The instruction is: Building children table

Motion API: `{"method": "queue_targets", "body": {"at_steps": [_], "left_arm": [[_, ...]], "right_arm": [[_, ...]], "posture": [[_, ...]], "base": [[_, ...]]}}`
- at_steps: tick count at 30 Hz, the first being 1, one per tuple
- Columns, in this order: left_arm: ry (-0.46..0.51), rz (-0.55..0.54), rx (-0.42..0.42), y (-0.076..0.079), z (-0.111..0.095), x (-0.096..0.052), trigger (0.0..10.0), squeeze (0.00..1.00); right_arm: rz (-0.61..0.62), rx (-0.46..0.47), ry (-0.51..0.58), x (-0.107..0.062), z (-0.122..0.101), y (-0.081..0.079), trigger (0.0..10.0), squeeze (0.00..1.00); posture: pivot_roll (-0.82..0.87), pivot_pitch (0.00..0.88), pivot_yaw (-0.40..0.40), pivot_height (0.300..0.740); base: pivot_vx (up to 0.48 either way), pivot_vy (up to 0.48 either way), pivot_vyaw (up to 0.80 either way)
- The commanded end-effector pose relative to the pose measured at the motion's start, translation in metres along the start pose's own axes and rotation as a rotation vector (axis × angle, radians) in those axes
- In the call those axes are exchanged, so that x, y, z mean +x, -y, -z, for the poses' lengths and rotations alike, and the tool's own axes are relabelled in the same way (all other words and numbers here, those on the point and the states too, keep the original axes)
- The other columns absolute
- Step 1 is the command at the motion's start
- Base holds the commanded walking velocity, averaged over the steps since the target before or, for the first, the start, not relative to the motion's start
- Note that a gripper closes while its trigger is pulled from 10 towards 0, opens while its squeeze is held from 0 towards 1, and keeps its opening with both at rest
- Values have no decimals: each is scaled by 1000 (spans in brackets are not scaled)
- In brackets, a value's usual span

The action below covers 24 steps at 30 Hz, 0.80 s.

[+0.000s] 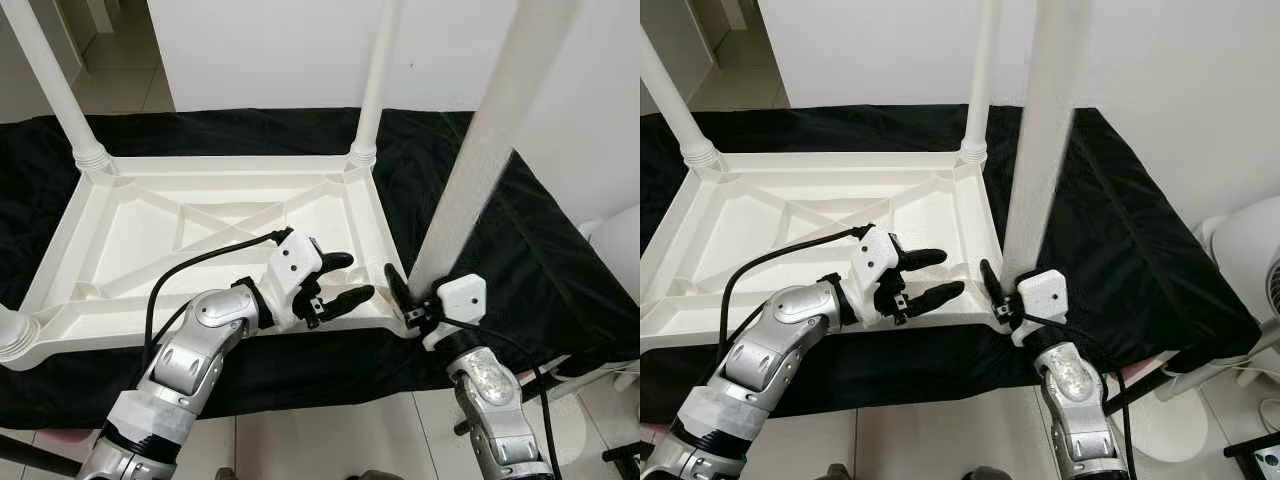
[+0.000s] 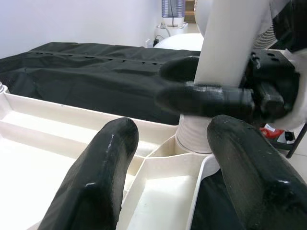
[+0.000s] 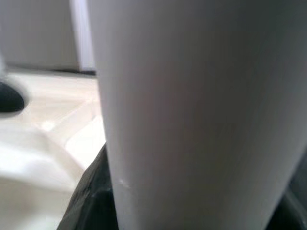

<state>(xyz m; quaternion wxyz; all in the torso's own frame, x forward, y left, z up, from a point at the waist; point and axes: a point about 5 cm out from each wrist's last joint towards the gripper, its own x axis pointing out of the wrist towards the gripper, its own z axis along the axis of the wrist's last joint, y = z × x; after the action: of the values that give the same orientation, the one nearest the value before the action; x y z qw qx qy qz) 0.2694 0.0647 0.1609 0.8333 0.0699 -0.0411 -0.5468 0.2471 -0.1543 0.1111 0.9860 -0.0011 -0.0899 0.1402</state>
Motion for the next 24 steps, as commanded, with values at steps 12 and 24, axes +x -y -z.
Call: {"method": "queue_targets", "body": {"at_steps": [12, 24], "left_arm": [[12, 13, 11, 2, -2, 4, 10000, 0], [15, 3, 9, 3, -3, 3, 10000, 0]], "right_arm": [[-6, 2, -303, 3, 27, 16, 10000, 0], [-16, -12, -344, -4, 35, 12, 10000, 0]], "posture": [[-1, 0, -5, 740], [0, 0, -8, 740]], "base": [[0, 0, 0], [0, 0, 0]]}}
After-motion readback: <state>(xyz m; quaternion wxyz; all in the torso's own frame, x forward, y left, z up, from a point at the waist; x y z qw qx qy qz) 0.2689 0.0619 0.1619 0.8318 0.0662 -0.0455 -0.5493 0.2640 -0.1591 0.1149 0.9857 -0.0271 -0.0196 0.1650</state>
